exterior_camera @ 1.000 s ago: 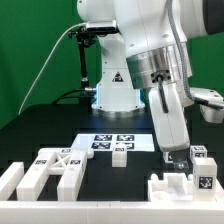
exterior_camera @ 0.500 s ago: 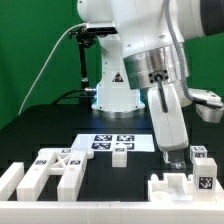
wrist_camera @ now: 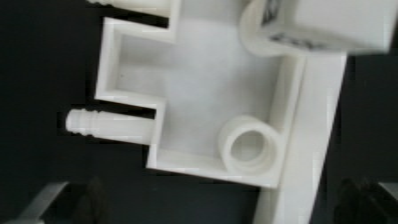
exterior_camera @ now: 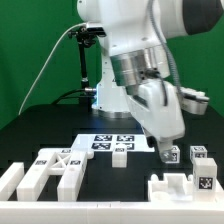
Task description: Assemble chair
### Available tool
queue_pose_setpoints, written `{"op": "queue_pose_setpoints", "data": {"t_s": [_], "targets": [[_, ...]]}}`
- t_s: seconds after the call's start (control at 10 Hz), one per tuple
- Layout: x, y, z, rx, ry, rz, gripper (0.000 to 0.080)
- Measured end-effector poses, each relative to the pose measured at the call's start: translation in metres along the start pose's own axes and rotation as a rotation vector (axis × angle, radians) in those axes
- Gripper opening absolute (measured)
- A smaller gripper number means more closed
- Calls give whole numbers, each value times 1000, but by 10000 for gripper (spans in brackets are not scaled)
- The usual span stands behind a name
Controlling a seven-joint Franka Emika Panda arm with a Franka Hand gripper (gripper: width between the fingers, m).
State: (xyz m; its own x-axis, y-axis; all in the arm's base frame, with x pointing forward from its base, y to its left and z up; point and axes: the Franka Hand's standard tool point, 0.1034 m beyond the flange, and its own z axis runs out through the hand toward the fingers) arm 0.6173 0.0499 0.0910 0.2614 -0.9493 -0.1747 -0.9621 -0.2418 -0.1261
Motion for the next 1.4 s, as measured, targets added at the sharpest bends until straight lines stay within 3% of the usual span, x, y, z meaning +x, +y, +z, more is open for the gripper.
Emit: {"op": "queue_pose_setpoints", "data": {"t_s": [0.4,0.5,0.7,0.8,0.9,1.3,1.4], "targets": [[1,2,2,-3,0,-272,648],[4,10,5,-14,-2,-386,648],[8,50,2,-77,-40,-595,648],[8,59,1,-93,-40,-627,648],[7,56,0,-77,9,-718,648],[11,60,2,-88,-5,-1013,648],[14,75,9,-122,-21,-1147,648]]}}
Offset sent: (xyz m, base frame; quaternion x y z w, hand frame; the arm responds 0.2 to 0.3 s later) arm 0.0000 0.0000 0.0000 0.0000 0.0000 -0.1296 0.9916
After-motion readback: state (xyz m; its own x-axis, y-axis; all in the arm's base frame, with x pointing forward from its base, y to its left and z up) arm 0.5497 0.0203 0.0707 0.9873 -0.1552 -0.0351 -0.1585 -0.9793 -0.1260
